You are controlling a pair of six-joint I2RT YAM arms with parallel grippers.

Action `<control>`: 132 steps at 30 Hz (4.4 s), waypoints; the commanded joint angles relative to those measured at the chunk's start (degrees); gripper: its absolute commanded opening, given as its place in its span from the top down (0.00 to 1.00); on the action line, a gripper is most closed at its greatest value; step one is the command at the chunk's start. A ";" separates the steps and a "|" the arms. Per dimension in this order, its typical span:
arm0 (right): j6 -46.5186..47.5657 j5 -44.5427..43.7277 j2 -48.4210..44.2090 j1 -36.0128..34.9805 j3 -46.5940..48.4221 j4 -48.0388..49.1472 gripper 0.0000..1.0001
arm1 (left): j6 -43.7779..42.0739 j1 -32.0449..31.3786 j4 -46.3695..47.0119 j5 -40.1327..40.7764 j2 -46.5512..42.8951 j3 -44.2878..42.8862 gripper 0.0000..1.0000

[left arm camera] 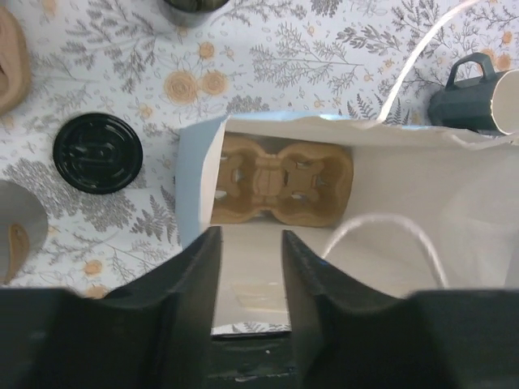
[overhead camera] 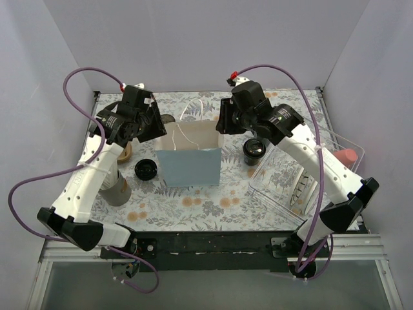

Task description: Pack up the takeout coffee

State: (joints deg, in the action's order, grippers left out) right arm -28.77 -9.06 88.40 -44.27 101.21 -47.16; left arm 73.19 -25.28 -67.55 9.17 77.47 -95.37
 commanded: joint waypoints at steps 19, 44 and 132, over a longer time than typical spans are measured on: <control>14.10 -9.23 0.80 16.13 1.63 -5.14 0.32 | -3.13 -0.03 -0.13 2.18 -1.45 0.10 0.18; 20.77 0.27 11.79 19.05 -11.39 -0.92 0.08 | -4.19 -0.03 -2.24 6.39 -5.40 -2.71 0.02; 34.66 18.56 -7.10 2.62 9.46 -2.24 0.60 | -10.52 7.61 32.20 -21.73 -14.44 22.42 1.00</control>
State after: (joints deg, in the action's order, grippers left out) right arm 1.54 14.37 83.18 -39.51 113.60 -49.58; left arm 65.45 -17.72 -42.92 -7.01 67.59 -74.94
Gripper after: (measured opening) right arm 0.773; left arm 0.010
